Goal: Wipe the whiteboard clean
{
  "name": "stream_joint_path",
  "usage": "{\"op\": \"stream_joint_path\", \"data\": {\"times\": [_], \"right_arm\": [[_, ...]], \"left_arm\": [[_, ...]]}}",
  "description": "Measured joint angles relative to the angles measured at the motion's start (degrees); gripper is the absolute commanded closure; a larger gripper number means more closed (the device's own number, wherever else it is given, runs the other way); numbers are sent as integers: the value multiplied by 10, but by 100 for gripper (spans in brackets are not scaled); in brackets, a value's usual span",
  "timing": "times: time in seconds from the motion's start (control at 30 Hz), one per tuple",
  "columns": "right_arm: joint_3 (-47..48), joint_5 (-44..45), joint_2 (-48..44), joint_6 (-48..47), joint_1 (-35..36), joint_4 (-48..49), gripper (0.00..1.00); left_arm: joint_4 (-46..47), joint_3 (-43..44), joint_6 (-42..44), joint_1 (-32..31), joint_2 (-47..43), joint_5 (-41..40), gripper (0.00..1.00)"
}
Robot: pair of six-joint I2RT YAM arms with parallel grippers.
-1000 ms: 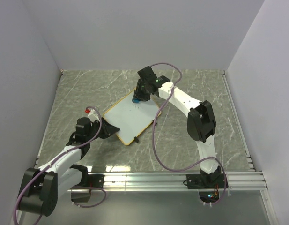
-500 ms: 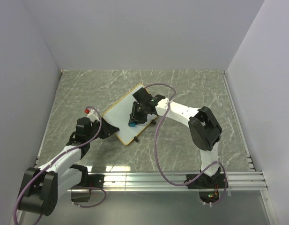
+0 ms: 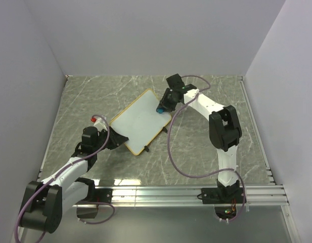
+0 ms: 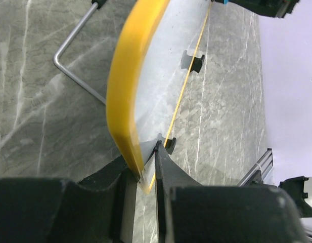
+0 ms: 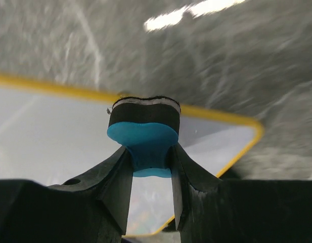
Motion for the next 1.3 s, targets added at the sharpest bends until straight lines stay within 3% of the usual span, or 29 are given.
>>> {"op": "stream_joint_path", "data": {"times": [0.1,0.23,0.43,0.67,0.83,0.97,1.0,1.03,1.07,1.3], "right_arm": [[-2,14,5,0,-25,-1,100],[-20,28,-3,4,-3,11,100],[-19,26,-22,26,106,20,100],[87,-14,21,53,209,14,100],[110,-29,32,54,207,17,100],[37,-18,-6,45,156,30,100],[13,-8,-19,42,137,28,100],[-19,5,-38,35,113,31,100],[-51,16,-57,28,90,34,100],[-292,105,-252,-21,-65,36,100]], "left_arm": [[0,1,0,0,0,4,100],[1,2,-2,0,0,9,100],[2,2,-4,1,8,10,100],[5,2,-1,2,12,10,100],[4,2,0,2,11,10,100],[-3,4,1,1,6,8,100],[-7,5,3,0,3,8,97],[-11,6,3,-1,0,6,87],[-15,7,3,-1,-2,5,70],[-52,9,16,-2,-28,-18,37]]}}
